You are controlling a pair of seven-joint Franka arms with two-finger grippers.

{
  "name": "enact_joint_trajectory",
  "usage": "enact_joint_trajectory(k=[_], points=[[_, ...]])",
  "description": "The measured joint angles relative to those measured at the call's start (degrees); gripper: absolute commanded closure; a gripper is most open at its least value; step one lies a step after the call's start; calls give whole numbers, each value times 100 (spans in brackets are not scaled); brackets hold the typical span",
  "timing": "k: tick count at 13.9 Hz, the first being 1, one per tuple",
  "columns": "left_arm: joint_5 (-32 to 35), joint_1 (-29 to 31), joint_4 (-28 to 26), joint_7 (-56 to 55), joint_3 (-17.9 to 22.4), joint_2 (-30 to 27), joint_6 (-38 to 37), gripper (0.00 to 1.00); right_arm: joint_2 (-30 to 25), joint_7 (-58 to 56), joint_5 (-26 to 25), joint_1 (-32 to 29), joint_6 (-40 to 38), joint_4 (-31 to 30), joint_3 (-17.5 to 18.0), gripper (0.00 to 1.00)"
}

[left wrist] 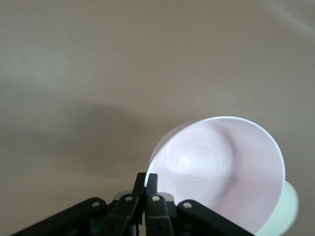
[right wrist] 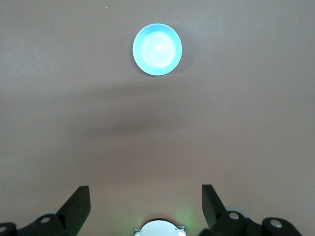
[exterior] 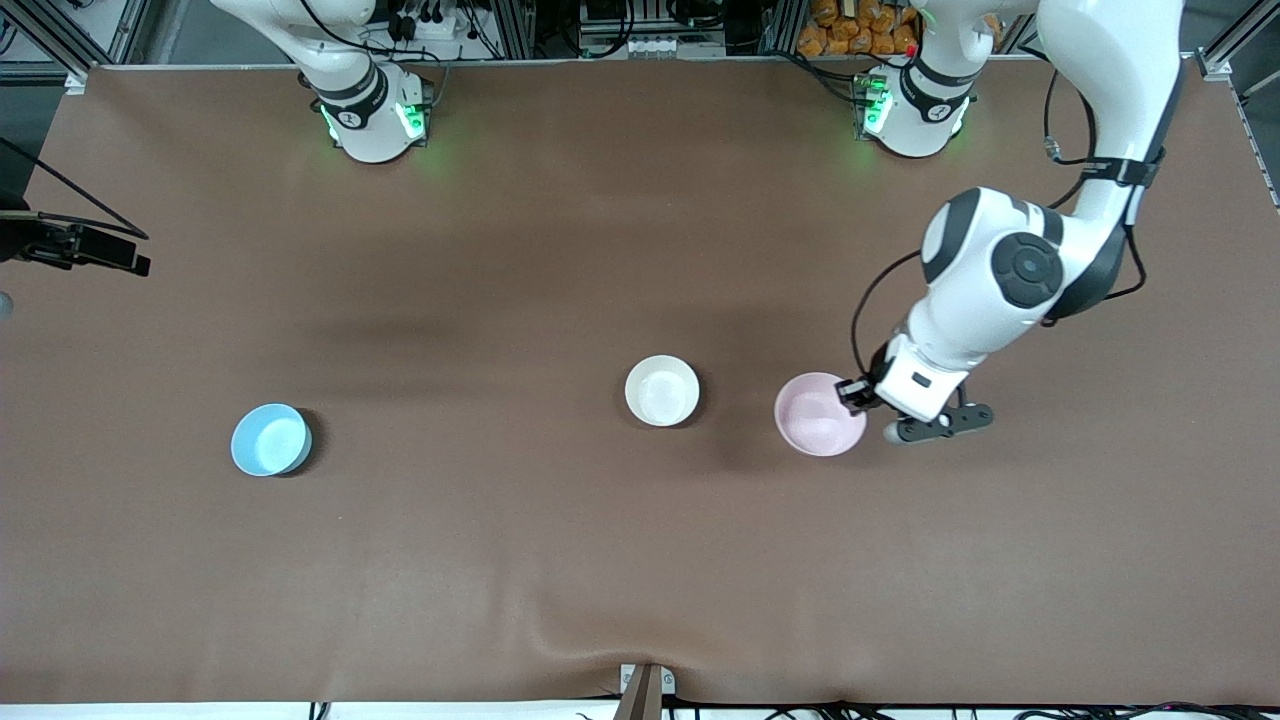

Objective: Stack pink and blue bowls on white bowl
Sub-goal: 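Carry the pink bowl with the left gripper over the white bowl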

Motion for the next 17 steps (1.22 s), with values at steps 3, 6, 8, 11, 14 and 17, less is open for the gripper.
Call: enact_joint_trajectory(k=[3,6,8,11,14,17], points=[[0,-477,204,-721,-20,90,-1,100,0,0,0,0,0,0,0,0],[0,-1091,536,-1597,-22,332,-1,100,0,0,0,0,-2,2,-1,0],[0,-1426,701,-2001,-11,520,-2,100,0,0,0,0,-2,2,-2,0],[18,-1552,770,-2084,7,841,-3,100,0,0,0,0,-3,2,-2,0],[38,-1600,916,-2123,8,1260,-2,100,0,1,0,0,-3,2,-2,0],[72,-1782,1061,-2244,35,1566,2,100,0,3,1,-8,19,2,-26,0]])
